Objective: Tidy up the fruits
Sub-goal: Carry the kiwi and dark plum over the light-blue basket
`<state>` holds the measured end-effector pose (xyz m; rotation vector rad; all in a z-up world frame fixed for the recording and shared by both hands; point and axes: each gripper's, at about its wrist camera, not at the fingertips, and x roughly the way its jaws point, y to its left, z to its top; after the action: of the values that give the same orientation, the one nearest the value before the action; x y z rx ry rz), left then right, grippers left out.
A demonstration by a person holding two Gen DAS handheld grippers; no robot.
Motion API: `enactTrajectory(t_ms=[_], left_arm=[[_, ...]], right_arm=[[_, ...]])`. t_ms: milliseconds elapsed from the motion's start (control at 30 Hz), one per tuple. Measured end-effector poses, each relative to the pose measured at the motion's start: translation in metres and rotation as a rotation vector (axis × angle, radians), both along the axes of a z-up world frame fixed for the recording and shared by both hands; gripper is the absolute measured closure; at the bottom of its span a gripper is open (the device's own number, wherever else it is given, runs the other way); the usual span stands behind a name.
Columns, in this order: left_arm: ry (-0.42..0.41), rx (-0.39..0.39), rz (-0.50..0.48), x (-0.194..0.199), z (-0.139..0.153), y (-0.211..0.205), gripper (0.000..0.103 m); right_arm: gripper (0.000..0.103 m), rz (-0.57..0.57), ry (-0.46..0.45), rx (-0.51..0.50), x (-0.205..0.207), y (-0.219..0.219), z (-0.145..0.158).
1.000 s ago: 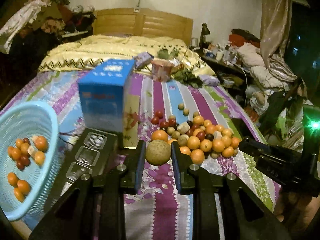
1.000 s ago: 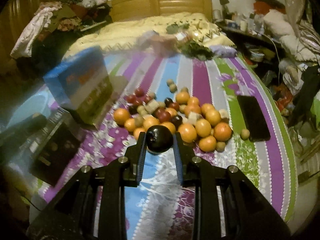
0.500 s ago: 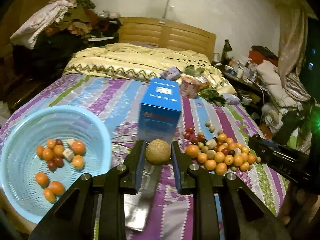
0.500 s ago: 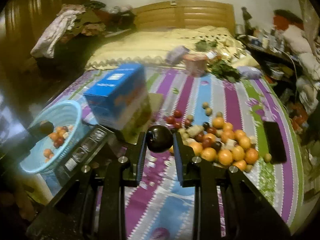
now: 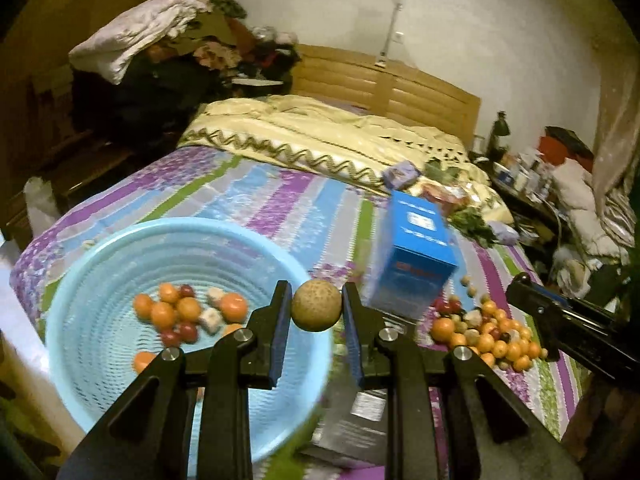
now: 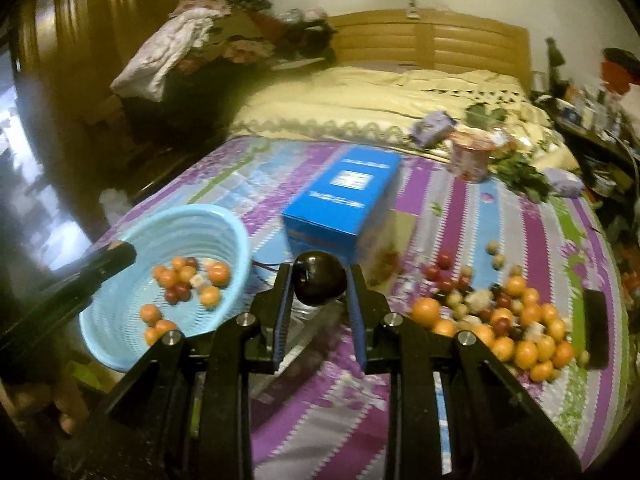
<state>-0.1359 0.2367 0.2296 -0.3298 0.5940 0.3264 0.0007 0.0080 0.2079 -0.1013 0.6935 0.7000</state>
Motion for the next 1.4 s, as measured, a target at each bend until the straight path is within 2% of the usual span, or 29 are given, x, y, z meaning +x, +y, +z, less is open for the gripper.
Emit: enactTrajectory(t_ms=[300,633,933,1400], left_arm=[[0.036,-0.024,0.097,-0.019,-0.004,0.058,0.078],[0.105,-0.069,0.168,-0.032,-0.011,0.108,0.078],[0.18,-0.116,0.2,-0.04,-0.031,0.139,0.078],[0.231,-0.171,0.212,-0.046,-0.051,0.161,0.078]], right_arm=[[0.076,0.122,0.006,-0.011,-0.013,0.067,0.007],[0.076,0.233,0.073,-0.059,-0.02,0.128,-0.001],[0.076,0.285,0.138,-0.124,-0.022,0.159,-0.014],[0.076,0.327,0.217,-0.188,-0.012,0.184,-0.029]])
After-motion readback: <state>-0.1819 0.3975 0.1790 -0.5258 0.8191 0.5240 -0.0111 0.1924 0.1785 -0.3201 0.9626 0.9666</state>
